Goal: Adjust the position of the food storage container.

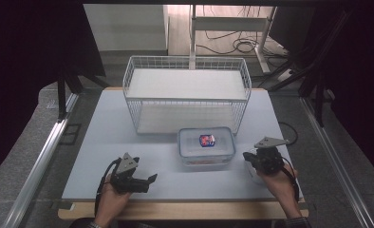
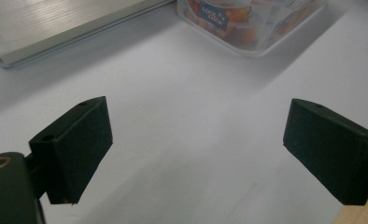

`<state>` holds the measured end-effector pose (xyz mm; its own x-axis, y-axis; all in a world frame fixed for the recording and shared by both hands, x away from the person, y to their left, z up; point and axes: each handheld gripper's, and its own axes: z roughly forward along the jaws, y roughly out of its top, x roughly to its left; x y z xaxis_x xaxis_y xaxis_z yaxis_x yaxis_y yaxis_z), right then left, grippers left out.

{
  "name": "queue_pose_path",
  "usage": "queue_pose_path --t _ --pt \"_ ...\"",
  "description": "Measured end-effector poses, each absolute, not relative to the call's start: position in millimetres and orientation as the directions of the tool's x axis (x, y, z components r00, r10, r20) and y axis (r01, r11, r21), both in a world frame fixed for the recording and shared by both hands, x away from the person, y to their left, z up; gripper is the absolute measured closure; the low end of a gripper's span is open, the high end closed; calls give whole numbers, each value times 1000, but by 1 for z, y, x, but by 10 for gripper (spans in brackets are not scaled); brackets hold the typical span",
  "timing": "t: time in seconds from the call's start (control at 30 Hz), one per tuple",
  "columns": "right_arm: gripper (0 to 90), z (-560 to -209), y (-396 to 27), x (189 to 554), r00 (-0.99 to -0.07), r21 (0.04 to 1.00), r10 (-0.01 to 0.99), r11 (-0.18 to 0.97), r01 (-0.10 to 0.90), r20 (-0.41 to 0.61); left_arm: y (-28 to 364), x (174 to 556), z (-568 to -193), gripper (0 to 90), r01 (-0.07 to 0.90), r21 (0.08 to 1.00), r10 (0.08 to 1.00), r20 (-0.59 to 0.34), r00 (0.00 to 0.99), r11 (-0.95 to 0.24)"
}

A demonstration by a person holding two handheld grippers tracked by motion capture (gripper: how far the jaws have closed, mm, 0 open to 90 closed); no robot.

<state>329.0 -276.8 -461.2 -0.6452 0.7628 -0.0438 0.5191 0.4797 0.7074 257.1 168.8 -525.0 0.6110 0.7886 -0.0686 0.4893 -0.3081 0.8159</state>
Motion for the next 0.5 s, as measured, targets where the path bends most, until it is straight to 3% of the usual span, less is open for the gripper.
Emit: queue_pose_path --t 0.37,0.5 --pt "891 -458 -278 339 -622 702 782 464 540 -39 166 262 -519 63 528 807 781 -143 608 -263" --pt "890 -455 -276 344 -625 710 780 452 540 -20 160 268 -514 132 512 806 778 -108 620 -297"
